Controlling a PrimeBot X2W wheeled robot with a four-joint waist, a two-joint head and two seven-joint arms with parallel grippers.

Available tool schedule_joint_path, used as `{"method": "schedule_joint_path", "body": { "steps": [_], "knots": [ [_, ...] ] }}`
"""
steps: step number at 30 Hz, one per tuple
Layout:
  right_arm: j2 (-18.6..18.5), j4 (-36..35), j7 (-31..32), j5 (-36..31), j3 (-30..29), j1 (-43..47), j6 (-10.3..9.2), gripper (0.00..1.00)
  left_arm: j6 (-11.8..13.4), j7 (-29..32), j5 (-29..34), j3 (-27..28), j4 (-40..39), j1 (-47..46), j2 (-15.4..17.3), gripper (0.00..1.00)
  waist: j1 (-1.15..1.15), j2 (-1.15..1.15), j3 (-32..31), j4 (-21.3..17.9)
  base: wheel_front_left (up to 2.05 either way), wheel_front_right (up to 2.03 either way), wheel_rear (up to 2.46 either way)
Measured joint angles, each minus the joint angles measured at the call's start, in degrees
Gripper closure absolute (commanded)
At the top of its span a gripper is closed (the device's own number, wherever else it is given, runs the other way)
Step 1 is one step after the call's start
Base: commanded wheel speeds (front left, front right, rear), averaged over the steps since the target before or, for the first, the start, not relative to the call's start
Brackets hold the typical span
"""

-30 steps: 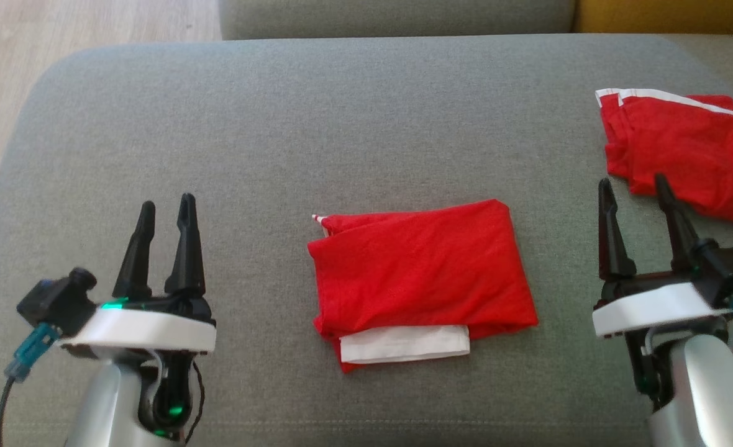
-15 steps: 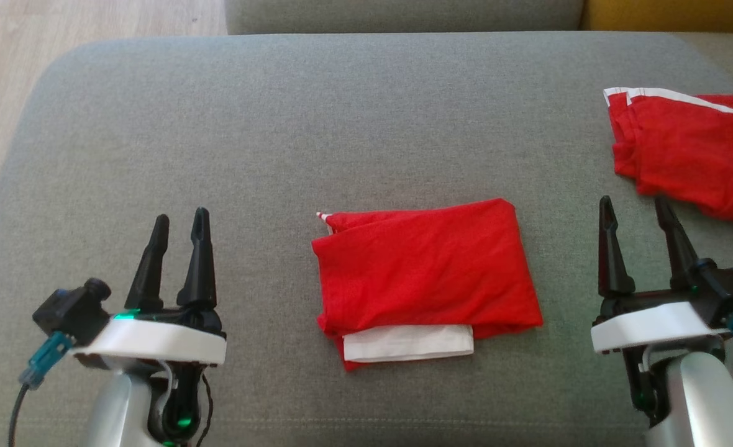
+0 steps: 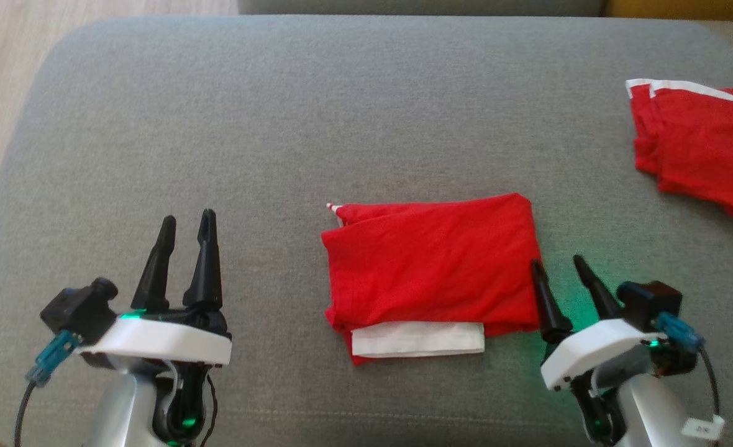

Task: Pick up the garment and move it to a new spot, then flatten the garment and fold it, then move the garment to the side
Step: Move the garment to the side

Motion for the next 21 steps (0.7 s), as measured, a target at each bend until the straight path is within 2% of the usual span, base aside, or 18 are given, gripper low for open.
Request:
{"method": "schedule_joint_path", "body": {
  "steps": [10, 12, 21],
  "knots": [
    [0.0, 7.9, 3.1, 3.7, 2.4, -4.8, 0.00, 0.00, 0.0, 0.0, -0.5, -0.9, 0.4, -1.9, 0.0, 0.00, 0.00, 0.00, 2.0, 2.1, 0.00, 0.00, 0.00],
    [0.0, 8.7, 3.5, 4.5, 3.2, -5.4, 0.00, 1.00, 0.0, 0.0, -0.5, -0.9, 0.5, -2.0, 0.0, 0.00, 0.00, 0.00, 2.2, 2.3, 0.00, 0.00, 0.00],
    [0.0, 10.8, 1.9, 1.0, 3.6, -6.9, 0.00, 1.00, 0.0, 0.0, -0.5, -0.5, 0.8, -2.1, -0.1, 0.00, 0.00, 0.00, 1.6, 1.7, 0.00, 0.00, 0.00]
  ]
}}
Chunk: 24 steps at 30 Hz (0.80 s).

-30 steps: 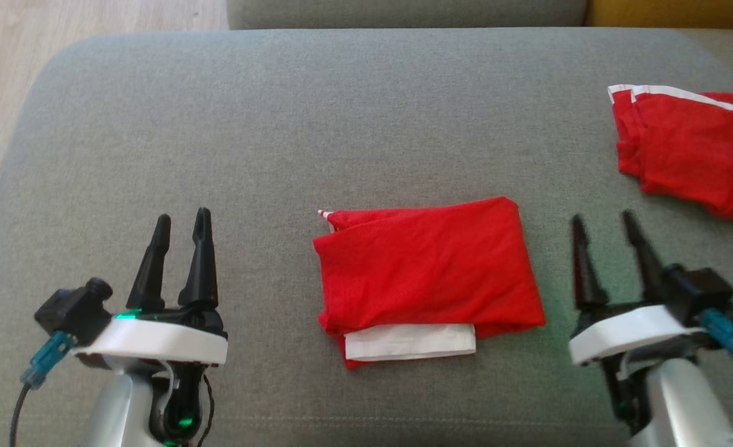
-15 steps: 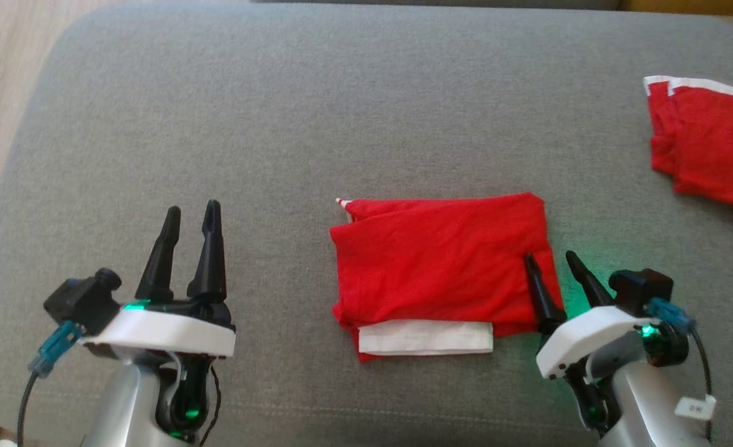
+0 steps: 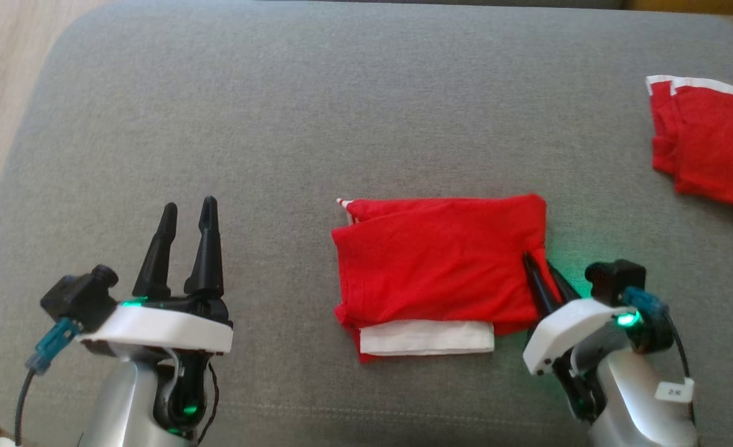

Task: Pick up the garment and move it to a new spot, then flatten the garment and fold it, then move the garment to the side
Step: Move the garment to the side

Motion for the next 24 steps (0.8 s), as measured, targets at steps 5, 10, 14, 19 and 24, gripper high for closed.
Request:
{"method": "schedule_joint_path", "body": {
  "steps": [5, 10, 14, 19, 24],
  "knots": [
    [-0.6, -1.0, -2.2, -5.1, -0.7, -2.8, 0.00, 1.00, 0.0, 0.0, 0.0, 0.0, 0.0, 0.0, 0.0, 0.00, 0.00, 0.00, -0.7, -1.4, 0.00, 0.00, 0.00],
    [-4.5, -4.5, -2.7, -7.2, -0.8, -6.9, 0.00, 1.00, 0.0, 0.0, 0.1, -0.6, -0.1, 0.0, 0.0, 0.00, 0.00, 0.00, -1.0, -3.3, 0.00, 0.00, 0.00],
    [-7.6, -7.7, -0.6, -7.1, -1.2, -10.6, 0.00, 1.00, 0.0, 0.0, 0.1, -1.1, -0.8, -0.1, 0.0, 0.00, 0.00, 0.00, 0.1, -4.9, 0.00, 0.00, 0.00],
    [-11.9, -9.8, 3.0, -6.3, -3.1, -16.9, 0.00, 1.00, 0.0, -0.3, 0.1, -1.6, -2.1, -1.5, 0.1, 0.00, 0.00, 0.00, 3.0, -6.6, 0.00, 0.00, 0.00],
    [-15.8, -7.4, 6.0, -6.9, -7.2, -23.5, 0.00, 1.00, 0.0, -0.4, 0.1, -4.4, -3.7, -5.7, 1.2, 0.00, 0.01, 0.00, 7.9, -8.4, 0.00, 0.00, 0.00]
  ]
}}
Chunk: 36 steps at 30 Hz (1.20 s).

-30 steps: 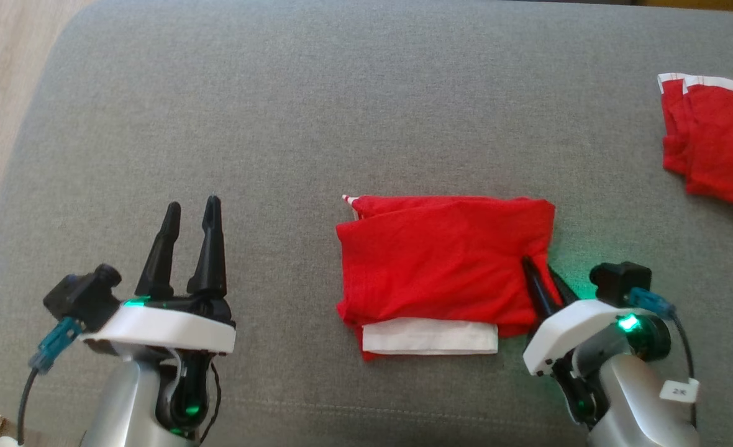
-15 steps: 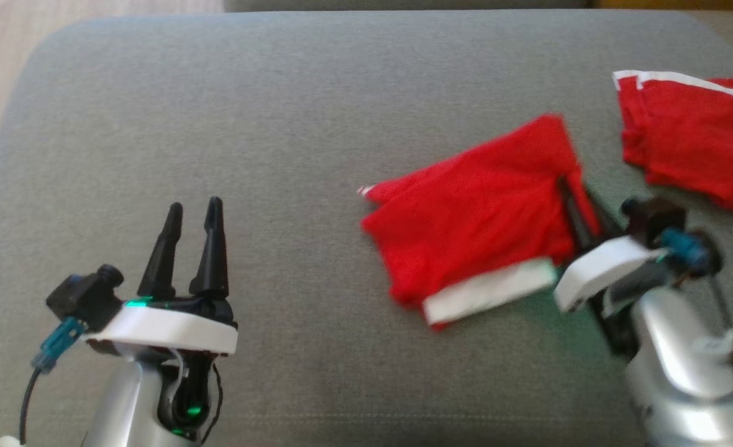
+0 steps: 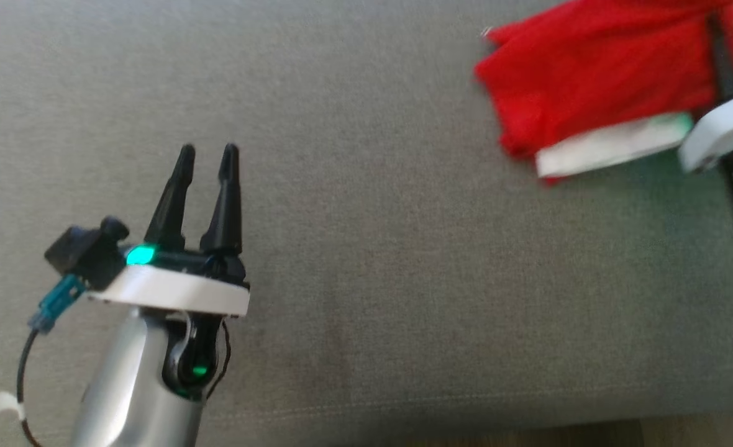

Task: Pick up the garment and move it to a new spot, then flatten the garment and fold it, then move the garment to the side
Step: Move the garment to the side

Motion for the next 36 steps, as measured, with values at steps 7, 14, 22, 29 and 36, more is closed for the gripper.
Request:
{"method": "schedule_joint_path", "body": {
  "steps": [7, 14, 22, 29, 36],
  "knots": [
    [-1.8, 2.6, 1.6, -4.7, -8.0, -5.4, 0.00, 1.00, 0.0, 0.0, 0.0, -2.6, -0.8, -4.9, 2.1, 0.00, 0.00, 0.00, 5.7, -2.2, 0.00, 0.00, 0.00],
    [0.7, 2.7, 1.7, -7.9, -16.0, -6.9, 0.00, 1.00, 0.0, 0.0, 0.0, -4.5, -1.6, -8.2, 3.2, 0.00, 0.00, 0.00, 9.5, -4.4, 0.00, 0.00, 0.00],
    [3.8, 1.3, 1.9, -9.1, -17.4, -6.9, 0.00, 0.00, 0.0, 0.0, -0.1, -5.6, -1.5, -8.5, 3.7, 0.00, 0.00, 0.00, 10.3, -5.5, 0.00, 0.00, 0.00],
    [5.2, -0.9, 2.1, -9.1, -17.1, -6.9, 0.00, 0.00, 0.0, 0.0, -0.7, -5.5, -0.4, -8.5, 3.8, 0.00, -0.01, 0.00, 8.6, -5.1, 0.00, 0.00, 0.00],
    [5.9, -6.5, 2.5, -9.1, -13.5, -6.3, 0.00, 0.00, 0.0, 0.0, -0.8, -3.7, 0.0, -8.0, 2.3, 0.00, -0.01, 0.00, 4.4, -4.0, 0.00, 0.00, 0.00]
  ]
}}
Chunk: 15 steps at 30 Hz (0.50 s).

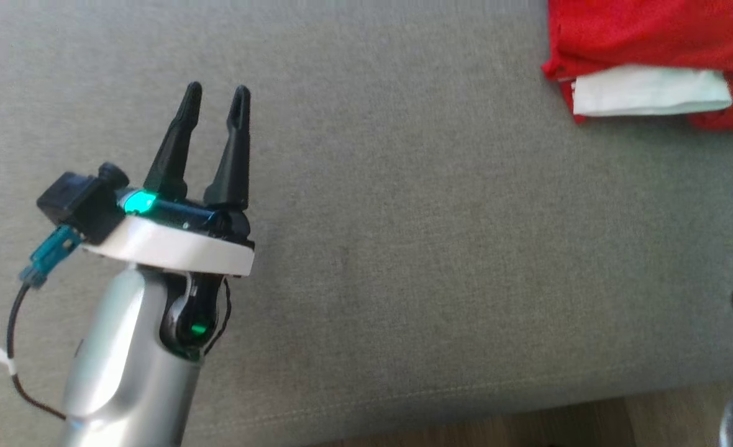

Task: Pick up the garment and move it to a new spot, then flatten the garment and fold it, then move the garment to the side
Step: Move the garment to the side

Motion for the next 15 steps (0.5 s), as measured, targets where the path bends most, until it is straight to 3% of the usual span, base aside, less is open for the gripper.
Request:
{"method": "schedule_joint_path", "body": {
  "steps": [8, 15],
  "knots": [
    [3.9, -7.4, -3.4, 5.2, 6.4, 10.1, 0.00, 0.00, 0.0, 0.0, -0.6, 3.6, 0.2, 5.1, -1.9, 0.00, 0.00, 0.00, -6.6, 3.0, 0.00, 0.00, 0.00],
    [7.4, -10.3, -10.4, 8.8, 7.1, 21.0, 0.00, 0.00, 0.0, 0.0, -0.7, 6.8, 0.0, 9.5, -3.0, 0.00, 0.00, 0.00, -12.0, 6.1, 0.00, 0.00, 0.00]
  ]
}}
